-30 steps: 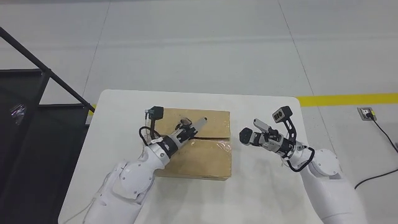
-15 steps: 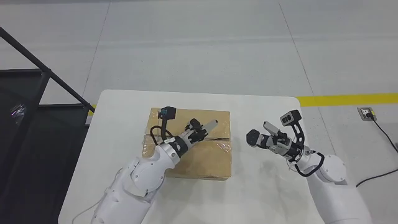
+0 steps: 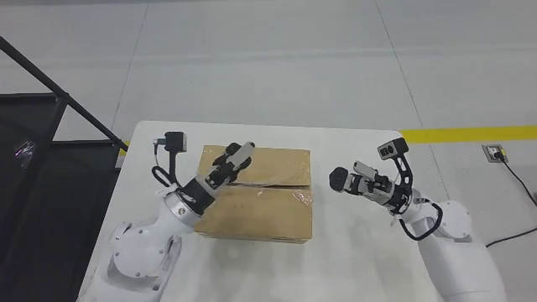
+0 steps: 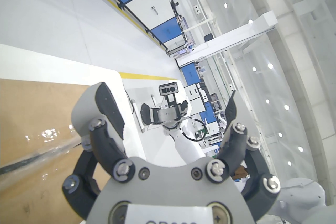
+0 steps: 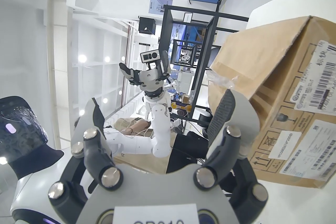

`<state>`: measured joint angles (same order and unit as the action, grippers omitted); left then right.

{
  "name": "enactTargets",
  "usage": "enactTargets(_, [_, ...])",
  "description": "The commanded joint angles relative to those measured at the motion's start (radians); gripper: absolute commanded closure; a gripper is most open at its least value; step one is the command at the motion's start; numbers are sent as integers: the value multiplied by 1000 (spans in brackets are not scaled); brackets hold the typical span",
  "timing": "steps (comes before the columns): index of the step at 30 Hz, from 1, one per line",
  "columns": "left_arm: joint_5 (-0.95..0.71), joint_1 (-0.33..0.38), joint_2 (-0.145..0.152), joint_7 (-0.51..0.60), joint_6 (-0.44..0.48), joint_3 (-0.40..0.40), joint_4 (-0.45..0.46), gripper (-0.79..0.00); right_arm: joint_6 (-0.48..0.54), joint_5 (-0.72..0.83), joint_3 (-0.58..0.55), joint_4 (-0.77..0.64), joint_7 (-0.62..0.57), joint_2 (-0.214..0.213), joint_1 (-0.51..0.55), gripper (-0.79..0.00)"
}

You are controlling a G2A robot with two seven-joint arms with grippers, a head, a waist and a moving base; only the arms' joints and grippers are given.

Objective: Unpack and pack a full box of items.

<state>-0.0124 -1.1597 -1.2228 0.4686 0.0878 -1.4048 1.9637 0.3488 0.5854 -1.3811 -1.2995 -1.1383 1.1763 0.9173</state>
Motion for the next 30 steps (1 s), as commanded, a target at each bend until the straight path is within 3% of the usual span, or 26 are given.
enactTargets(1, [-49, -56, 10, 27, 8, -113, 35, -785, -23, -6, 23, -6, 6, 3, -29, -785])
enactTargets(7, [-196, -196, 36, 151, -1, -414, 14, -785, -170, -28, 129, 20, 114, 26, -157, -785])
enactTargets(8, [-211, -214, 39, 175, -7, -446, 4, -785, -199, -48, 142, 23, 176, 31, -181, -785])
enactTargets(13, [-227, -304, 51, 290, 22, -533, -36, -785, -199, -48, 142, 23, 176, 31, -181, -785])
enactTargets(19, [-250, -374, 53, 336, 77, -524, -62, -785, -257, -49, 189, 8, 206, 40, -179, -785])
enactTargets(25, [-158, -331, 55, 282, 94, -450, -92, -785, -325, -61, 280, 42, 258, 65, -244, -785])
enactTargets(30, [-108, -296, 55, 240, 97, -385, -119, -785, -320, -83, 312, 55, 331, 78, -267, -785])
